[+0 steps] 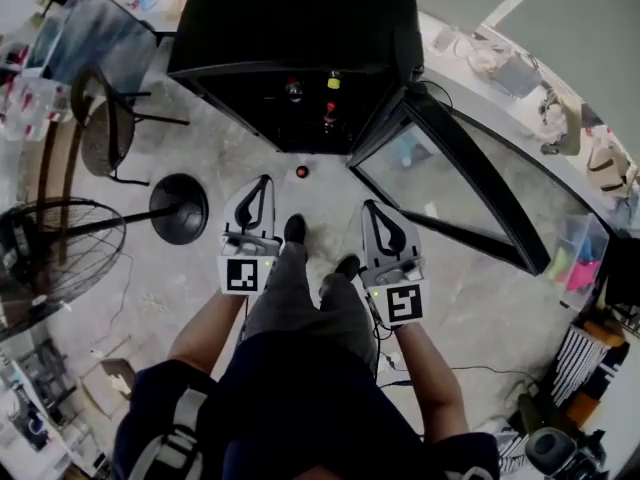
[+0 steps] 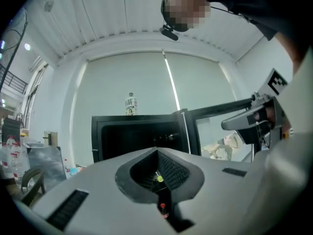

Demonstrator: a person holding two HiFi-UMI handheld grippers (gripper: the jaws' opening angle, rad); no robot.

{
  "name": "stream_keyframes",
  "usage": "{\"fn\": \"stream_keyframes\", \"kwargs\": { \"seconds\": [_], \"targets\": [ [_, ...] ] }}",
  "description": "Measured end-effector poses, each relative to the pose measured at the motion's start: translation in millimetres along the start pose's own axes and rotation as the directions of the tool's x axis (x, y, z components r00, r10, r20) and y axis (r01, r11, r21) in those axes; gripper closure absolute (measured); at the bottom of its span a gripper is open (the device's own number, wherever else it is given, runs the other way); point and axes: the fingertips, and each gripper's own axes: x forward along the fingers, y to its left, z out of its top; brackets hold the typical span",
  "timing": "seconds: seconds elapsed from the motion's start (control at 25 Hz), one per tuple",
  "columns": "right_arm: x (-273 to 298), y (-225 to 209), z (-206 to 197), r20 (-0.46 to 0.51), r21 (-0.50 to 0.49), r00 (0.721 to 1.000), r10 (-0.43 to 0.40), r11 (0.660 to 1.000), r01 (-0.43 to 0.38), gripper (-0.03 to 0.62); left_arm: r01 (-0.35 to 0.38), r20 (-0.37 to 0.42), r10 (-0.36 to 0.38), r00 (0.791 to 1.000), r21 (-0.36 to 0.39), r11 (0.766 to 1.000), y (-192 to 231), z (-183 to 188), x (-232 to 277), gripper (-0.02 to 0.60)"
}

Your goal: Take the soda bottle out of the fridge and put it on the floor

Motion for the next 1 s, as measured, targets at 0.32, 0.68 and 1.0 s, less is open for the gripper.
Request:
{"fn": "stream_keyframes", "kwargs": {
  "seconds": [0.32, 0.68, 1.0],
  "targets": [
    [-24.3, -5.9, 56.5, 0.002, -0.014, 0.998, -0.059, 0.998, 0.059, 0.576, -0.015, 0.046, 0.015, 0.999, 0.006, 1.0, 0.7, 64.9, -9.6, 0.558],
    [-54.1, -8.6, 103.4, 0.039, -0.029, 0.995, -0.09, 0.995, 0.091, 0.576, -0.024, 0.055, 0.023, 0.998, 0.03, 0.999, -11.4, 116.7, -35.2, 0.558],
    [-81.2, -18.6, 129.7, 0.043, -0.022, 0.988, -0.152, 0.988, 0.153, 0.576, -0.058, 0.059, 0.055, 0.997, 0.059, 0.997, -6.6, 152.0, -62.3, 0.558]
  ]
}}
